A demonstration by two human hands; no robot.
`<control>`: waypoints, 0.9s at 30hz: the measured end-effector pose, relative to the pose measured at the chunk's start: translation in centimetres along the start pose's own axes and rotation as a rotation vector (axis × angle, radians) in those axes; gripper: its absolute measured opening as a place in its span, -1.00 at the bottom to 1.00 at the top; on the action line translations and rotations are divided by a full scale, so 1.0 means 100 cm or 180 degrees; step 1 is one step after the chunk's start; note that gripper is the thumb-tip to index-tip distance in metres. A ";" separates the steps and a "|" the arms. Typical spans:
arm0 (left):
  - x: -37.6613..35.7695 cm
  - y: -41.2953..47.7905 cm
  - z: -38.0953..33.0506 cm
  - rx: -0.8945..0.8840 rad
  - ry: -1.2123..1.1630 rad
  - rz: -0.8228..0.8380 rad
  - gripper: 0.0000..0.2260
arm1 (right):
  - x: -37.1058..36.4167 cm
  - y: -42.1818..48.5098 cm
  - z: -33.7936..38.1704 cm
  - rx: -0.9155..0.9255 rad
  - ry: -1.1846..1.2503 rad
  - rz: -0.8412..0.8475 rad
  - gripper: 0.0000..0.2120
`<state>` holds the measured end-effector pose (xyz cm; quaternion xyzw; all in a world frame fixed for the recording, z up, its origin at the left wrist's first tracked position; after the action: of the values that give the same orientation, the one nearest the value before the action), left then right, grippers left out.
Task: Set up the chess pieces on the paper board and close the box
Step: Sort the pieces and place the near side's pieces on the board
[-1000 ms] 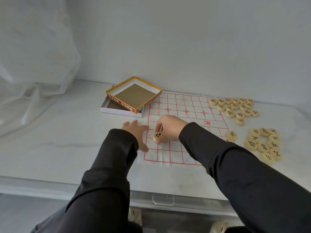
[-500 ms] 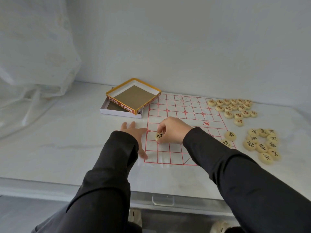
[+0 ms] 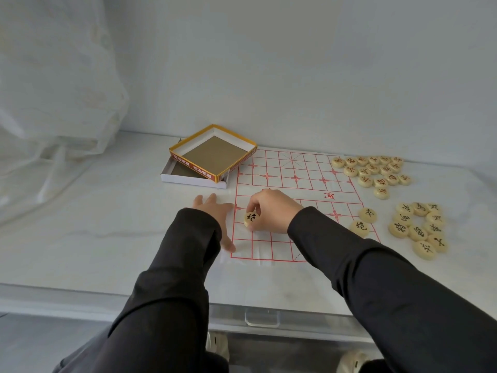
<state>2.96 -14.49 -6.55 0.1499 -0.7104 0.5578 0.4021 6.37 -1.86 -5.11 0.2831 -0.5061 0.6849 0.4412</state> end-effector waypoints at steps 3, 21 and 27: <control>0.003 -0.003 0.001 0.0026 0.0021 -0.0062 -0.22 | 0.003 -0.002 -0.004 0.0034 0.0018 0.0004 -0.66; 0.012 -0.005 -0.076 -0.0693 -0.0428 -0.1115 -0.44 | 0.025 -0.058 -0.078 -0.0349 0.0551 -0.1038 -0.76; 0.011 -0.014 -0.118 -0.0930 -0.0689 -0.1455 -0.57 | 0.015 -0.086 -0.113 -0.0601 0.0946 -0.1415 -0.78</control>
<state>7.93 -3.87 -4.13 0.3052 -0.7698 0.3253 0.4565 13.99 10.09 -3.74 0.2413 -0.4229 0.5551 0.6743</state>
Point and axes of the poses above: each hand's wrist, its own y-axis towards the middle knuckle, its own x-axis out of the back of the hand, z = x × y, the point moved 2 cm from there along y, towards the middle knuckle, and after that the axes turned 11 degrees about z, right-handed, at the moved point
